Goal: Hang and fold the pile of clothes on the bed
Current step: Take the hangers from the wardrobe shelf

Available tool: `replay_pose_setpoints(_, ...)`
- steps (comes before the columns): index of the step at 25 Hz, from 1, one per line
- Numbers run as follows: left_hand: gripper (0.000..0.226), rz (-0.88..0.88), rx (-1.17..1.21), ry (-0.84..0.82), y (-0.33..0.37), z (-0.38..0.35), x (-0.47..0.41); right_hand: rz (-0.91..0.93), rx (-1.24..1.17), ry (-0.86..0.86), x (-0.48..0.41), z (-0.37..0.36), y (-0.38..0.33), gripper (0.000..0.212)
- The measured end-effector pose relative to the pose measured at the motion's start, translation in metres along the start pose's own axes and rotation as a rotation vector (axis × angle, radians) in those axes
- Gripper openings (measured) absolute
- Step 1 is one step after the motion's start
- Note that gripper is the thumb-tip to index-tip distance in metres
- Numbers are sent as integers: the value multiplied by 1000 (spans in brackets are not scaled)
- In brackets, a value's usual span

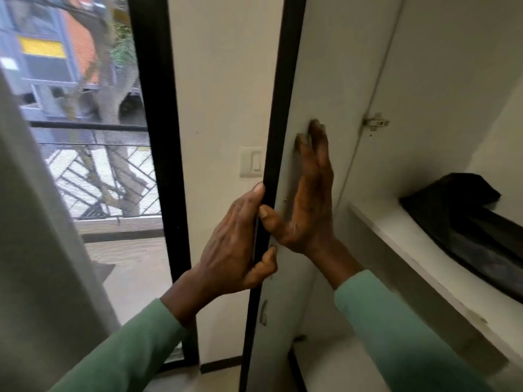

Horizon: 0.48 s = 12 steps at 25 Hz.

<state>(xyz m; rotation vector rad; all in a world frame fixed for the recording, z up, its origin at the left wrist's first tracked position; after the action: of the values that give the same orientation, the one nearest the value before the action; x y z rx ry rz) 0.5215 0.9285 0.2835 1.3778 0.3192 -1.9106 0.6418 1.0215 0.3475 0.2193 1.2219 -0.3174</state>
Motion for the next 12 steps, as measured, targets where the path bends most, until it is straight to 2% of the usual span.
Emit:
replay_pose_setpoints(3,87,145,-11,70,-32,24,13,-4,118,-105,-8,-50,-9,102)
replay_pose_setpoints(8,80,354,-113,290,-92,63,19,40,297,-306,-14,-126,3,98)
replay_pose_setpoints(12,84,530,-81,306,-141,94,4,81,498,-470,-17,-179,14,112)
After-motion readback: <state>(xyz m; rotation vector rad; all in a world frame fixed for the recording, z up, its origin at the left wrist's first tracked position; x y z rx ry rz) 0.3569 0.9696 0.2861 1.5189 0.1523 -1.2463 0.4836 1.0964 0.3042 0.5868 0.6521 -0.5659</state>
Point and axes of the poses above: each hand's wrist, its own x-axis away from the middle knuckle, its own z-axis out of the back of the hand, y = z × x, the point moved 2 cm from there along -x, towards the middle knuckle, and after that the axes turned 12 degrees about x, right-handed, at the moved point
